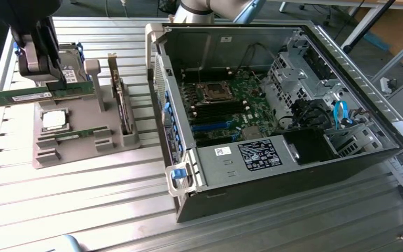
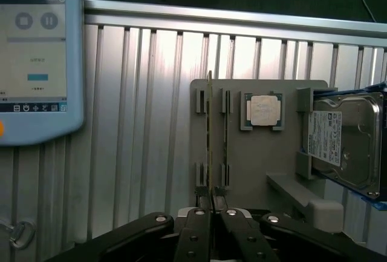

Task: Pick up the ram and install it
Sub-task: 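Pick up the ram and move it above insertion slot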

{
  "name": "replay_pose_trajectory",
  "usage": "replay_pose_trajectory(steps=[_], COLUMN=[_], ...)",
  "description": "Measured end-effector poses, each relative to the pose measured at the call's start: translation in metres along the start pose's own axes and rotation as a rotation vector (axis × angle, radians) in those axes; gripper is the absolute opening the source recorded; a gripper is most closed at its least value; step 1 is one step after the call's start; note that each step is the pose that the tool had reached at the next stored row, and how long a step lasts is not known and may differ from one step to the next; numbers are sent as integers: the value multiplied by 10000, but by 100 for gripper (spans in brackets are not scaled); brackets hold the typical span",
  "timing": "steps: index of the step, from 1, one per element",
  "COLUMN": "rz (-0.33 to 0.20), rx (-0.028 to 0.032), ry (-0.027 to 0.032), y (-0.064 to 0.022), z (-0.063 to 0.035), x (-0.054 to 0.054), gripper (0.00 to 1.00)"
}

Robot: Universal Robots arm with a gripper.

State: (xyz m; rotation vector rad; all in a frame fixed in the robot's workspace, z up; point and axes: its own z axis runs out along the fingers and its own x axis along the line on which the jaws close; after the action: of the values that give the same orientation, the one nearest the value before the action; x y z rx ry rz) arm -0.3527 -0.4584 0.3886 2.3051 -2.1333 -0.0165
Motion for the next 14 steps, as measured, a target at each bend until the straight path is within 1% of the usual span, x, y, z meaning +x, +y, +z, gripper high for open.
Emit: replay_pose_trajectory(steps=[7,14], rz=[-2,-1], rx=[-1,-1], ry=[1,1], y=[-2,-69], z=[-1,-1], x=[1,6], gripper=[12,12])
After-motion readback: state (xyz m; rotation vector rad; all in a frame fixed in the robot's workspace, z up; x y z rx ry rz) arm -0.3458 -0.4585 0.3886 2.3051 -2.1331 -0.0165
